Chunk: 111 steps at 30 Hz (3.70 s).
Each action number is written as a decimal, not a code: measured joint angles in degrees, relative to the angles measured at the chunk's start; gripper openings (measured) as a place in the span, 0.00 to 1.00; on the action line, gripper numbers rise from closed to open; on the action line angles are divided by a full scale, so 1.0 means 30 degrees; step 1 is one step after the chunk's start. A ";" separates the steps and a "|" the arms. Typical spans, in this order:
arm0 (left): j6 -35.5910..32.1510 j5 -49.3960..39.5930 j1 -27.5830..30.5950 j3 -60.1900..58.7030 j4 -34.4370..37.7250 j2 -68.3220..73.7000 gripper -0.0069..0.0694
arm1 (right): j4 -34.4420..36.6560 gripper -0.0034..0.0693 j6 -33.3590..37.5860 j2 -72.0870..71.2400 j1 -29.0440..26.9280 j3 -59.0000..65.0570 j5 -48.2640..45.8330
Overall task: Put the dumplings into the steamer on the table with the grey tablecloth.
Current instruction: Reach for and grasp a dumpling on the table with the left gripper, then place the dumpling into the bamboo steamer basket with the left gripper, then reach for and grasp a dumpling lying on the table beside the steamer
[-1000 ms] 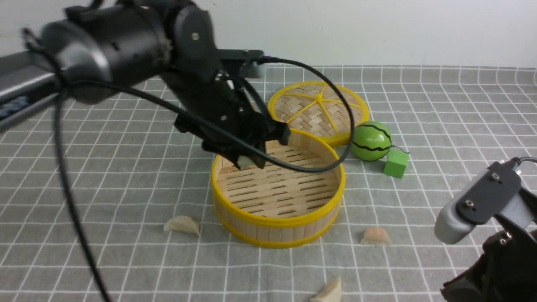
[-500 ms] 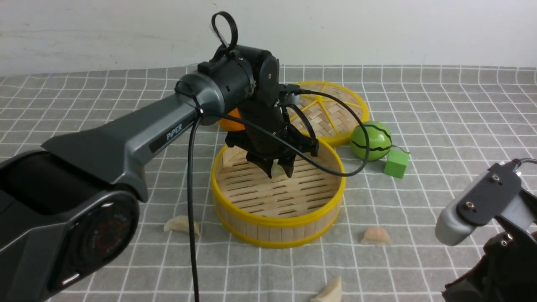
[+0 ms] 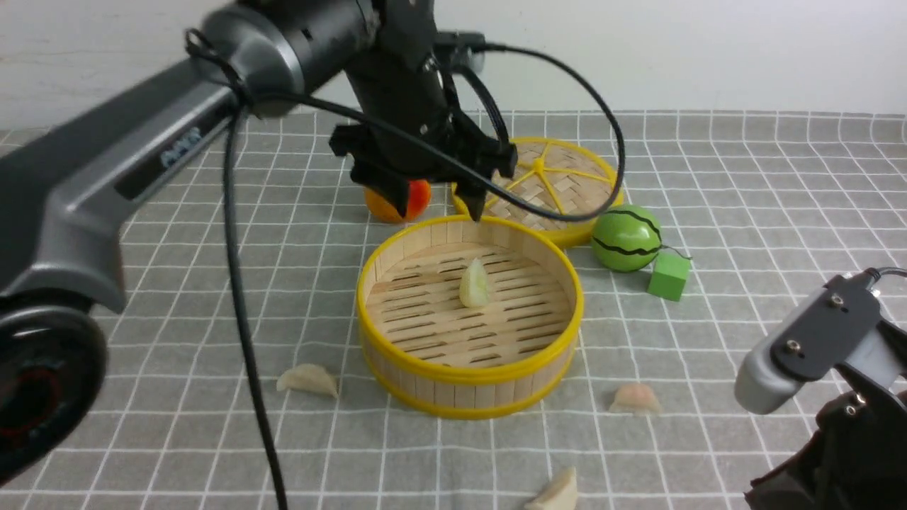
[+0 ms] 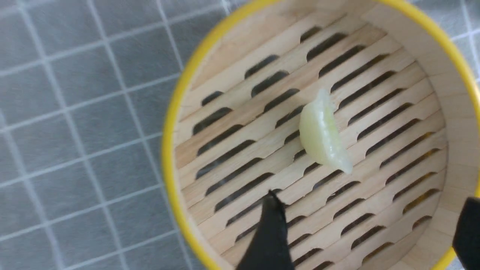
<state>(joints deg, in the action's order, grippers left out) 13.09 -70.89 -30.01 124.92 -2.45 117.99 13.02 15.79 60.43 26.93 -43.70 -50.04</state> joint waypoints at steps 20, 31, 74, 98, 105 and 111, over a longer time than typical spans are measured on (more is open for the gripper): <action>-1.1429 0.3864 0.5433 -1.5021 0.3038 -0.6602 0.80 | 0.0524 0.14 0.0000 0.0021 0.0000 0.0000 0.0173; -1.7448 0.7390 0.5353 -1.6523 0.3916 -0.4146 0.75 | 0.0574 0.15 0.0000 0.0021 0.0000 0.0000 0.0236; -0.5139 0.5781 0.1265 -0.8654 0.2742 -0.1991 0.28 | -0.0002 0.18 0.0000 0.0021 0.0000 0.0000 0.0905; 0.0426 0.2462 0.0952 -0.2844 -0.0306 0.1924 0.77 | -0.0002 0.20 0.0662 0.0546 0.0000 -0.2214 -0.1058; -0.0486 0.0017 0.0952 0.0105 -0.0626 -0.2034 0.52 | 0.0308 0.13 0.2280 0.3707 0.0843 -0.5791 -0.3128; -0.0700 -0.0103 0.0952 -0.2518 -0.0651 -0.6377 0.13 | 0.0088 0.02 0.3996 0.5960 0.3433 -0.6720 -0.2712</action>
<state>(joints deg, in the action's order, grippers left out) 10.99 -71.20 -27.15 117.37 -4.41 98.86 13.28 27.78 78.31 37.23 -63.86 -58.18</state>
